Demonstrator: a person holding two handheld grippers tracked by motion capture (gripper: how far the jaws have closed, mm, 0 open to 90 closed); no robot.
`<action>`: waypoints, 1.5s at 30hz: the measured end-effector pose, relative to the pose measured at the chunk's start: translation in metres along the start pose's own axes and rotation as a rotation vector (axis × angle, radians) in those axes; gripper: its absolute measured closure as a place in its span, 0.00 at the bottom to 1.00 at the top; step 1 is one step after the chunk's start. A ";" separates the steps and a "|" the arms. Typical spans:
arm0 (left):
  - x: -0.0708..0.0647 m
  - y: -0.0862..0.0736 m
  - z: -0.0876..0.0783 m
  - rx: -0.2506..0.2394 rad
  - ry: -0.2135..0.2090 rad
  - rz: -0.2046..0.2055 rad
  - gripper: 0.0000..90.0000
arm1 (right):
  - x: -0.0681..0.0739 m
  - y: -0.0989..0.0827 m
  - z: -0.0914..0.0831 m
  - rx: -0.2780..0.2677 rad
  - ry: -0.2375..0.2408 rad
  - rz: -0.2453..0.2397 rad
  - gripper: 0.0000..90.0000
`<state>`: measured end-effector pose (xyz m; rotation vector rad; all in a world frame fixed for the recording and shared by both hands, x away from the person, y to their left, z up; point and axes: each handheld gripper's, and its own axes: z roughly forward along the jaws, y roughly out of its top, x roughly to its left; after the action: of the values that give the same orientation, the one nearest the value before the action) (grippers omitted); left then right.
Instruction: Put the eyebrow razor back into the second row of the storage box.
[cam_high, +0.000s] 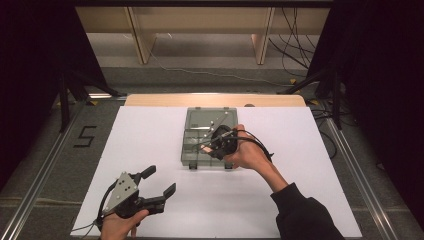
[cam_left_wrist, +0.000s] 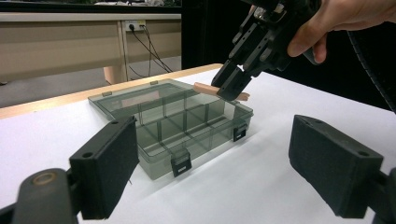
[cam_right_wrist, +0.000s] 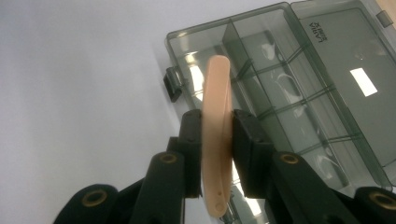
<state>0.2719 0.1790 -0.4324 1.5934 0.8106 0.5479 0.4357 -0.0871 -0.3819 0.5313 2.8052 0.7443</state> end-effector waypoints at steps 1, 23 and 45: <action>0.000 0.000 0.000 0.000 0.000 0.001 0.17 | -0.001 0.000 0.001 0.003 -0.003 0.001 0.83; -0.004 -0.001 0.002 -0.005 -0.047 -0.068 0.17 | -0.019 0.008 0.023 0.066 -0.006 -0.015 0.83; -0.004 -0.001 0.002 -0.009 -0.048 -0.071 0.17 | -0.024 0.006 0.043 0.120 0.003 -0.007 0.83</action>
<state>0.2707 0.1751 -0.4337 1.5583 0.8243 0.4603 0.4714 -0.0728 -0.4131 0.5401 2.8663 0.5776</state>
